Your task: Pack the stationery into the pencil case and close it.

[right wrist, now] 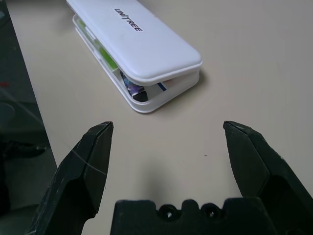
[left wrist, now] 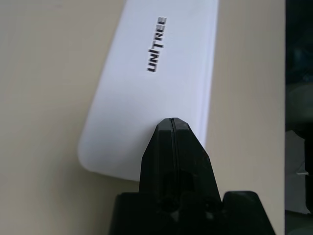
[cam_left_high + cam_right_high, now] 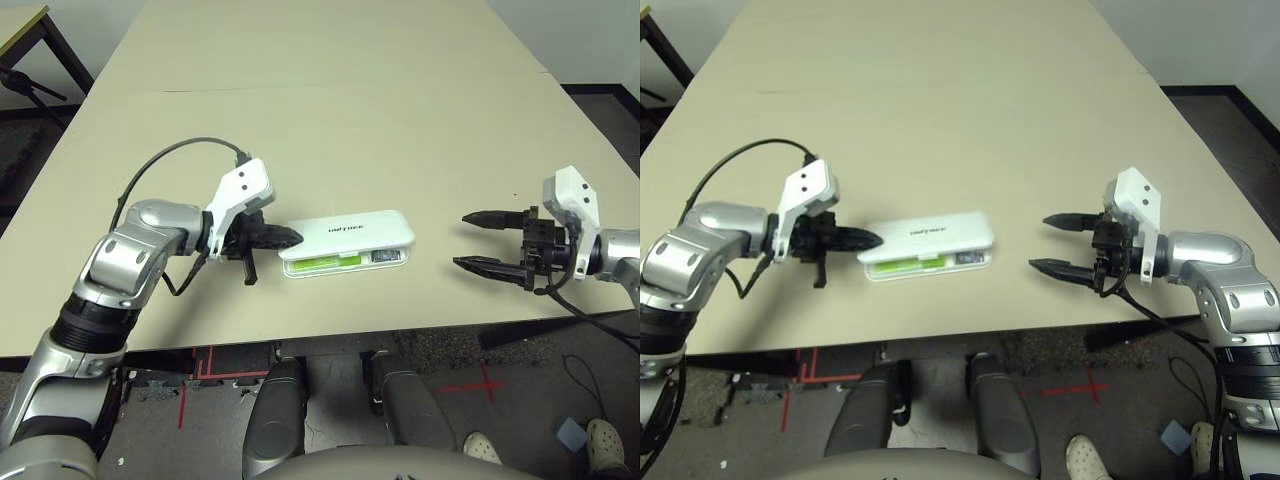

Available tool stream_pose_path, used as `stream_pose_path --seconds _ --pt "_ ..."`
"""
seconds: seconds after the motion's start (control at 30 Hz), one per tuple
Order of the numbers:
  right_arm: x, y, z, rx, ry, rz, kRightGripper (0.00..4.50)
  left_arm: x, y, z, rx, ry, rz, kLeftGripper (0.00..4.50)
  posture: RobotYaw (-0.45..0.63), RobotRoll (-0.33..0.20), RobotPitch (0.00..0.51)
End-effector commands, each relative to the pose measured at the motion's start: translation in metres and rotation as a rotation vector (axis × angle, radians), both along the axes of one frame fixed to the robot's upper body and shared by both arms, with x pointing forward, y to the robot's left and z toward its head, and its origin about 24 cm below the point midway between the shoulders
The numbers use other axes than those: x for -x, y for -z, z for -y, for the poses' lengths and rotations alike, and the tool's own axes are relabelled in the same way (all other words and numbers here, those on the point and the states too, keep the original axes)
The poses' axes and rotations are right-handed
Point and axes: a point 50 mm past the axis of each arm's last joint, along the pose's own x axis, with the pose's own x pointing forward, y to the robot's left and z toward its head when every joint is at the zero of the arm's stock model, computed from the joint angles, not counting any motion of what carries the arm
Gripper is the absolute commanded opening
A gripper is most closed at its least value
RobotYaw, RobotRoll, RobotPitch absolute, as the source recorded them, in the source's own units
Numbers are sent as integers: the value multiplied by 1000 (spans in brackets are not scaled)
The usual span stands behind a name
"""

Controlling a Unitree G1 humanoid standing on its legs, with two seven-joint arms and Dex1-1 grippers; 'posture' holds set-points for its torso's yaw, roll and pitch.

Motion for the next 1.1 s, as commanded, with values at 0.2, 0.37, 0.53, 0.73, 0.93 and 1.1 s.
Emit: stream_pose_path --seconds 0.2,0.37,0.53,0.73,0.93,1.1 --pt "0 3 1 25 -3 -18 4500 6 12 10 -29 34 -20 10 -47 0 173" --pt "1 4 0 28 -2 -21 4500 2 12 15 -29 17 -7 10 -54 0 178" --pt "3 5 1 32 2 -25 4500 2 14 16 -41 15 -13 10 -61 0 183" --pt "4 6 0 33 5 -26 4500 -1 17 18 -60 -5 -11 10 -65 0 186" --pt "4 7 0 35 9 -26 4500 -3 19 18 -85 -23 -2 10 -69 0 186" --pt "3 7 0 37 12 -24 4500 -6 20 20 -108 -33 7 10 -69 0 187"
